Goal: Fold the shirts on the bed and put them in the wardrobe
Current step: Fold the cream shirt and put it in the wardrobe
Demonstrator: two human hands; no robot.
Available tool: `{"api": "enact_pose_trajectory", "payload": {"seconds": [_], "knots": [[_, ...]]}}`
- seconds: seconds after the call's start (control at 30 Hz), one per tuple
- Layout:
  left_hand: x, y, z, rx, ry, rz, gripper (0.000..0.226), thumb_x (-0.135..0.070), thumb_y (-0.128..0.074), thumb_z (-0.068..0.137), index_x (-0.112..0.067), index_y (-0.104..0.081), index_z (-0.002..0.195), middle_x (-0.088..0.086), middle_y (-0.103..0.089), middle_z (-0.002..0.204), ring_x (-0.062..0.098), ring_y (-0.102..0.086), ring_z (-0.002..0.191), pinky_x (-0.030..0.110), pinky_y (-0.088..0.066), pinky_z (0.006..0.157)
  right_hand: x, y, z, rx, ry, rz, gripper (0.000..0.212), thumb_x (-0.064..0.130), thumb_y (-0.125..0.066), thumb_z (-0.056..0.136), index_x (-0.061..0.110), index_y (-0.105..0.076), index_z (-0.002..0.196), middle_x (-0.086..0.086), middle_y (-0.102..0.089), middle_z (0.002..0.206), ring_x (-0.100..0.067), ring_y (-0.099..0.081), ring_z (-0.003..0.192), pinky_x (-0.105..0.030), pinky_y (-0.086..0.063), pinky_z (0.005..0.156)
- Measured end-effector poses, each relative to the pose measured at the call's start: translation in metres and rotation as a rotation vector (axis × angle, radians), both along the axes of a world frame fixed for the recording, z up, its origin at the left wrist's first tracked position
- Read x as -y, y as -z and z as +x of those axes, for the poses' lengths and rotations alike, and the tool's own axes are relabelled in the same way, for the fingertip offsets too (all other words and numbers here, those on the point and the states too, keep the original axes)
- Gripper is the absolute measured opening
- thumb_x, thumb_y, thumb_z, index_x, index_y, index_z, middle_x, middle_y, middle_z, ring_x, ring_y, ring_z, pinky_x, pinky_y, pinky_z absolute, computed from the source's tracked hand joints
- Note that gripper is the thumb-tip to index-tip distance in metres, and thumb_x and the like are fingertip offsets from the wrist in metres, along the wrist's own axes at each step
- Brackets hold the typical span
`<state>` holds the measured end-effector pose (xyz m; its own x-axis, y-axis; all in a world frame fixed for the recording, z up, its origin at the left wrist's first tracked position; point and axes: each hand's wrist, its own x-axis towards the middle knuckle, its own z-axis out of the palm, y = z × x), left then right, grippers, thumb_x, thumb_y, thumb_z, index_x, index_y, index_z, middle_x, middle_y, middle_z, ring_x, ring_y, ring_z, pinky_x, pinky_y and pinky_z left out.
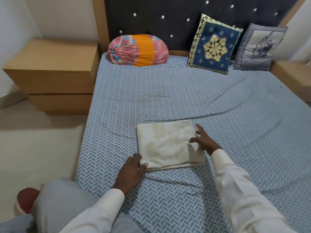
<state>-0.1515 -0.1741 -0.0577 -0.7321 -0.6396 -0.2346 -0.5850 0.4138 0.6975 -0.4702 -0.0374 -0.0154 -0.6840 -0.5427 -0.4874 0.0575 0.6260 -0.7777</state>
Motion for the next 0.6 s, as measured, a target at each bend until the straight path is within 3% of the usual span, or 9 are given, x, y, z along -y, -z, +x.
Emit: {"api": "enact_pose_trajectory", "payload": {"seconds": [0.1,0.23,0.3,0.4,0.47,0.53,0.6], "knots": [[-0.002,-0.004,-0.011,0.004,-0.127,0.116,0.040,-0.041,-0.057,0.094,-0.016,-0.043,0.123,0.003,-0.063,0.099,0.022,-0.063,0.091,0.031,-0.048,0.070,-0.023,0.002,0.006,-0.007,-0.089,0.092,0.120,0.017,-0.077,0.057,0.037,-0.012,0.155,-0.007,-0.026,0.155,-0.030,-0.035,0.138,-0.037,-0.047,0.083],[-0.006,-0.004,-0.019,0.108,-0.183,0.205,0.039,-0.034,-0.064,0.091,-0.013,-0.043,0.117,0.002,-0.056,0.098,0.022,-0.059,0.086,0.031,-0.049,0.071,-0.041,0.006,-0.006,-0.134,-0.146,0.172,0.101,-0.004,-0.068,0.076,0.037,-0.018,0.154,-0.010,-0.032,0.147,-0.029,-0.050,0.114,-0.027,-0.048,0.062],[-0.006,-0.003,-0.020,0.098,-0.219,0.240,0.039,-0.032,-0.068,0.089,-0.015,-0.044,0.115,0.000,-0.056,0.096,0.021,-0.059,0.085,0.031,-0.050,0.072,-0.046,0.009,-0.010,-0.257,-0.176,0.284,0.099,-0.003,-0.070,0.075,0.030,-0.021,0.155,-0.015,-0.034,0.142,-0.032,-0.052,0.111,-0.032,-0.052,0.069],[-0.002,-0.001,-0.019,0.057,-0.285,0.364,0.033,-0.035,-0.070,0.086,-0.017,-0.051,0.105,0.002,-0.062,0.092,0.022,-0.066,0.082,0.032,-0.053,0.065,-0.046,0.017,-0.007,-0.387,-0.241,0.493,0.091,0.007,-0.069,0.077,0.022,-0.024,0.154,-0.023,-0.035,0.143,-0.040,-0.047,0.124,-0.040,-0.049,0.096],[0.000,0.001,-0.018,0.030,-0.286,0.400,0.030,-0.040,-0.070,0.085,-0.014,-0.057,0.085,0.004,-0.064,0.077,0.028,-0.069,0.073,0.031,-0.051,0.060,-0.036,0.017,0.007,-0.529,-0.197,0.567,0.078,0.012,-0.066,0.079,0.017,-0.032,0.149,-0.024,-0.038,0.139,-0.043,-0.047,0.124,-0.043,-0.043,0.100],[0.001,0.003,-0.016,0.029,-0.268,0.400,0.039,-0.040,-0.070,0.084,-0.016,-0.046,0.066,0.007,-0.050,0.062,0.031,-0.063,0.061,0.028,-0.043,0.058,-0.015,0.012,0.029,-0.674,-0.144,0.477,0.064,0.015,-0.065,0.079,0.014,-0.044,0.139,-0.022,-0.047,0.129,-0.044,-0.050,0.118,-0.044,-0.042,0.098],[0.000,0.000,-0.015,0.013,-0.274,0.398,0.045,-0.035,-0.072,0.084,-0.019,-0.037,0.061,0.008,-0.039,0.058,0.023,-0.051,0.054,0.027,-0.036,0.057,0.013,0.010,0.058,-0.711,-0.174,0.251,0.048,0.019,-0.065,0.083,0.014,-0.054,0.130,-0.018,-0.058,0.115,-0.039,-0.057,0.108,-0.041,-0.046,0.095]]}}
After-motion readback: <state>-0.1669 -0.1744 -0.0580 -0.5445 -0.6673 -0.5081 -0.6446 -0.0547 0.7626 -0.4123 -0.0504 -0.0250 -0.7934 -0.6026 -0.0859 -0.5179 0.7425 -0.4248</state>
